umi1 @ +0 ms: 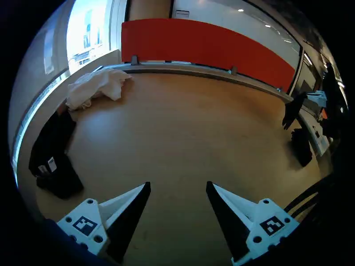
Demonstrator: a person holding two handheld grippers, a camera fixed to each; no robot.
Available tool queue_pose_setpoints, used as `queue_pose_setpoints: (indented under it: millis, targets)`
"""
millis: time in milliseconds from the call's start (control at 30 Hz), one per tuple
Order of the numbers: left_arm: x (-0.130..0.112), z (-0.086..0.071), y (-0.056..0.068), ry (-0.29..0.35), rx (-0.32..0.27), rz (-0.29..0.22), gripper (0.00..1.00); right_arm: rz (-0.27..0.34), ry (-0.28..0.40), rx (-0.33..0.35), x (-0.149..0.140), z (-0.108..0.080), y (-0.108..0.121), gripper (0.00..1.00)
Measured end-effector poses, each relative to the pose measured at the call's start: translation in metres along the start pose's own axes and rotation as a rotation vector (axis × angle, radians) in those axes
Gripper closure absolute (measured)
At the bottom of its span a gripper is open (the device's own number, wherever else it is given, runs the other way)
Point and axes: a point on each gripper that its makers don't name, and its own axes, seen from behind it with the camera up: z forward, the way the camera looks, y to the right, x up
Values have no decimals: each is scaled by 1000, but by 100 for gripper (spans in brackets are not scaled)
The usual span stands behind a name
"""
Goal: Fold towel
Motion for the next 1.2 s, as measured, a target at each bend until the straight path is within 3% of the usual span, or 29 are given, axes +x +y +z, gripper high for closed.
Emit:
queue_pose_setpoints:
  millis: [567, 1200]
  targets:
    - [6, 1, 14, -8, -1, 34, 7, 41, -56, -54, -44, -16, 54, 99]
    - [10, -3, 26, -4, -15, 50, 7, 81, -83, -75, -78, -49, 59, 99]
